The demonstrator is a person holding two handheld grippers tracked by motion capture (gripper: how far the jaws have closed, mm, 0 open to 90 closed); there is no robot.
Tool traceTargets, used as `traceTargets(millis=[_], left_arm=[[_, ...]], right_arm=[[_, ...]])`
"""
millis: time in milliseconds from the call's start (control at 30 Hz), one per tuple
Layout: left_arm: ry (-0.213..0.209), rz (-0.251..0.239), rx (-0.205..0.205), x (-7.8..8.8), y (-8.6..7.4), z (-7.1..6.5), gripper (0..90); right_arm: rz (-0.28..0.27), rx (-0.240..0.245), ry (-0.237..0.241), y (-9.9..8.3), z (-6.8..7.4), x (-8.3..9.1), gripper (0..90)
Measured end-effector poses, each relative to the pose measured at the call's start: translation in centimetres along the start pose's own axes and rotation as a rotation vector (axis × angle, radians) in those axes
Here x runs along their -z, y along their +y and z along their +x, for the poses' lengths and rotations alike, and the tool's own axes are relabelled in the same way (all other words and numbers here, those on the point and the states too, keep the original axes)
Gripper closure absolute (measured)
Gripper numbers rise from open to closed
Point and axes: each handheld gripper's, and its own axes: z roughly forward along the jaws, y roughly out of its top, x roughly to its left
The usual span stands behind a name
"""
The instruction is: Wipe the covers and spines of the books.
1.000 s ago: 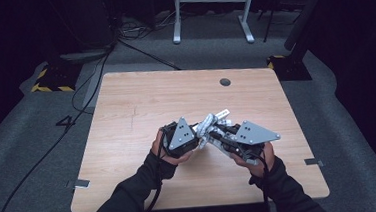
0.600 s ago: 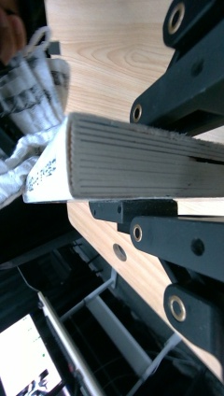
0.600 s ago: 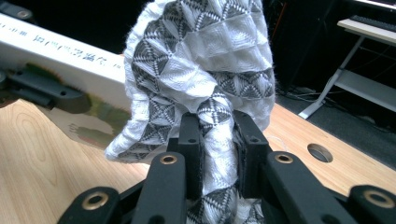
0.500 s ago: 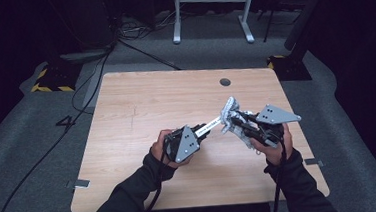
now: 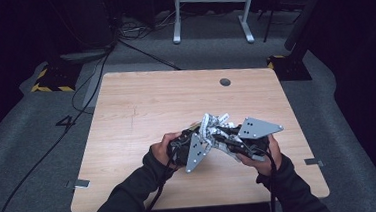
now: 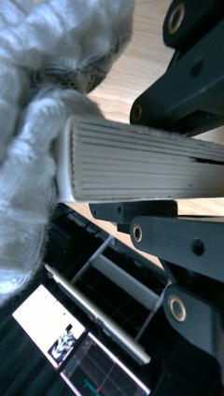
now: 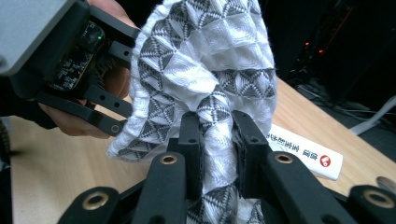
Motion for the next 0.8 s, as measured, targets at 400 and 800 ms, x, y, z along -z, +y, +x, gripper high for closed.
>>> traceTargets(millis=[400,800], left_arm=[[0.007,0.057,-0.212,-0.3,-0.3,-2.8,75.2],[0.023,0.065,-0.399,-0.6,-0.3,-4.9,75.2]], right_arm=[[0.139,-0.083,-0.063,-3.7,-3.4,0.8,75.9],[0.108,-0.057,0.022,-1.3,-1.6,0.6,76.0]])
